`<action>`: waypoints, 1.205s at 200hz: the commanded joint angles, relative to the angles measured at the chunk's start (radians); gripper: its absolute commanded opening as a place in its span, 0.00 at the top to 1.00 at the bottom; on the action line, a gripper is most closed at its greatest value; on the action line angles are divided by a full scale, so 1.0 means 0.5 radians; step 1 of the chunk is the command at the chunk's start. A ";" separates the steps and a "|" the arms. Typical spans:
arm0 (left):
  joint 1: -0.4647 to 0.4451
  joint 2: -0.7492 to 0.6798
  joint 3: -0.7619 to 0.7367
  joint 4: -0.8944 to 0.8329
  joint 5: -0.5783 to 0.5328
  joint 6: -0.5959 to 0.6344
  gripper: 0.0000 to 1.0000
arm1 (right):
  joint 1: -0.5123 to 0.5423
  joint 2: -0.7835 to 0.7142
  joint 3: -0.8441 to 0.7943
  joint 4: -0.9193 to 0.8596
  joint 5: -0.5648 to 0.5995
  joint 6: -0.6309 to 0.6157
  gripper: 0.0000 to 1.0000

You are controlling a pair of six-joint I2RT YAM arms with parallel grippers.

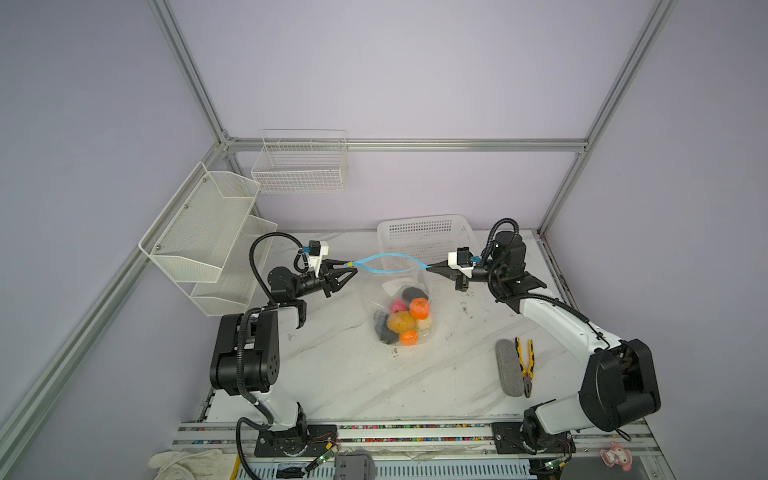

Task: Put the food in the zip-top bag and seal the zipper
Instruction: 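Hold the blue zipper taut between both grippers above the bag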

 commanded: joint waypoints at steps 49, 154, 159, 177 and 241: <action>0.002 -0.072 0.100 0.128 0.060 -0.066 0.85 | -0.030 0.010 0.040 0.021 -0.017 -0.029 1.00; 0.001 -0.171 0.059 0.104 0.070 -0.152 1.00 | -0.044 0.027 0.047 0.023 0.008 0.004 1.00; 0.001 -0.185 0.055 0.098 0.068 -0.164 1.00 | -0.049 0.026 0.056 0.013 0.013 0.007 1.00; 0.001 -0.278 0.020 0.054 0.054 -0.189 1.00 | -0.050 0.012 0.071 -0.007 0.032 0.042 1.00; -0.010 -0.846 -0.184 -0.723 -0.226 0.129 1.00 | -0.061 -0.100 0.161 -0.179 0.218 0.055 1.00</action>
